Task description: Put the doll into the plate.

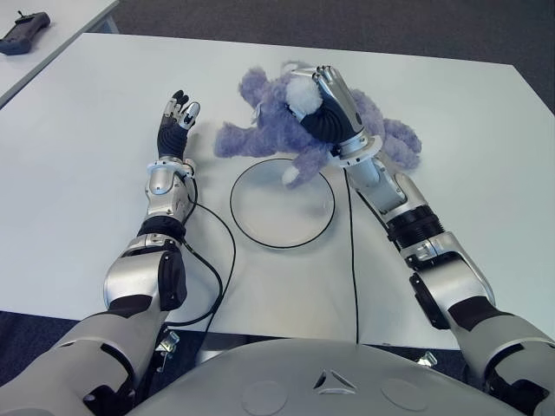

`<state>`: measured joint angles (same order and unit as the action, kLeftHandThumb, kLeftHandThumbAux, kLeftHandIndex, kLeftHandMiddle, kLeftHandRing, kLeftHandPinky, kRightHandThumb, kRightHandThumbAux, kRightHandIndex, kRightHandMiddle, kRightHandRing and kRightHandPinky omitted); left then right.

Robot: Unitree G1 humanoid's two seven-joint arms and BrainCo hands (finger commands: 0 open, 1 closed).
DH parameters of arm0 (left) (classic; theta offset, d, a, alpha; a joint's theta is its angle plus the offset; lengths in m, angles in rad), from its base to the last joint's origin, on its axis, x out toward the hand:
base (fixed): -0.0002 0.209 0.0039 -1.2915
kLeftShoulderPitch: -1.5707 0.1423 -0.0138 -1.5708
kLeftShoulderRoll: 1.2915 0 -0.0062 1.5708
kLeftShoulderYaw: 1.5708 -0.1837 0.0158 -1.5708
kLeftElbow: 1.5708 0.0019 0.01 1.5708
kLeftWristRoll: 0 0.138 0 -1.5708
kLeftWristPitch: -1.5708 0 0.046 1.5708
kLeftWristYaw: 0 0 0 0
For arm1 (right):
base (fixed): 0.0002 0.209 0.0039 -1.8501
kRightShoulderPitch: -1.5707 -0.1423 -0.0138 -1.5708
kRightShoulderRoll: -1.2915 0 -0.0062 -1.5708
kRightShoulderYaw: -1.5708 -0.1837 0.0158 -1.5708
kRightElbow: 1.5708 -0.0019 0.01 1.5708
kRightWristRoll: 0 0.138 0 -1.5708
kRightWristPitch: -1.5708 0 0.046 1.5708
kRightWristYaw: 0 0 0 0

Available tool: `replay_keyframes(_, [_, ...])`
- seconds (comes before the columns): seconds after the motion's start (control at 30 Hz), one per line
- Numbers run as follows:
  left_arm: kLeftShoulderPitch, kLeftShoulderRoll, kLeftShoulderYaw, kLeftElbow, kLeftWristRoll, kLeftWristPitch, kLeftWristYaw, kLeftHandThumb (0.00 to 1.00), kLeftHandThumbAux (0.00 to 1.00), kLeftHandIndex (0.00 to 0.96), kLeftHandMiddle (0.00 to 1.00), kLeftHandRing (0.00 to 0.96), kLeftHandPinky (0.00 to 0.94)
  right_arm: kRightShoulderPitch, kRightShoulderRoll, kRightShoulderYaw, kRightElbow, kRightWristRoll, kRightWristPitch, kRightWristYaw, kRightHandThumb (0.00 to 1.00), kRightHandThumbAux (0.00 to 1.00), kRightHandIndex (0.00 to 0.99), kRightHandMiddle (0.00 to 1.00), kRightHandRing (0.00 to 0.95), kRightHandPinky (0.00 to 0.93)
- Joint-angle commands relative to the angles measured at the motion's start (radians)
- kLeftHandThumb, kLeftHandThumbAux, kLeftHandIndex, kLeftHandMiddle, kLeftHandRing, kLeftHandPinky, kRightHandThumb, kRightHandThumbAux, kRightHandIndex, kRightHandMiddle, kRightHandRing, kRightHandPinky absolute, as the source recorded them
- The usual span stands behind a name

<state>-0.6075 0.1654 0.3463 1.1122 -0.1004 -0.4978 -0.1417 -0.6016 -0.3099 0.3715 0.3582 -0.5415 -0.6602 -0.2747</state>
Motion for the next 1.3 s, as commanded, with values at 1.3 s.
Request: replay_keyframes(1.3, [0.25, -0.114, -0.113, 0.18, 0.092, 0.017, 0.107, 0.0, 0.437, 0.003, 0.025, 0.0, 0.0, 0.166, 0.001, 0.024, -0.08, 0.045, -0.081, 0.234, 0.918, 0.654, 0.734, 0.822, 0.828, 0.828])
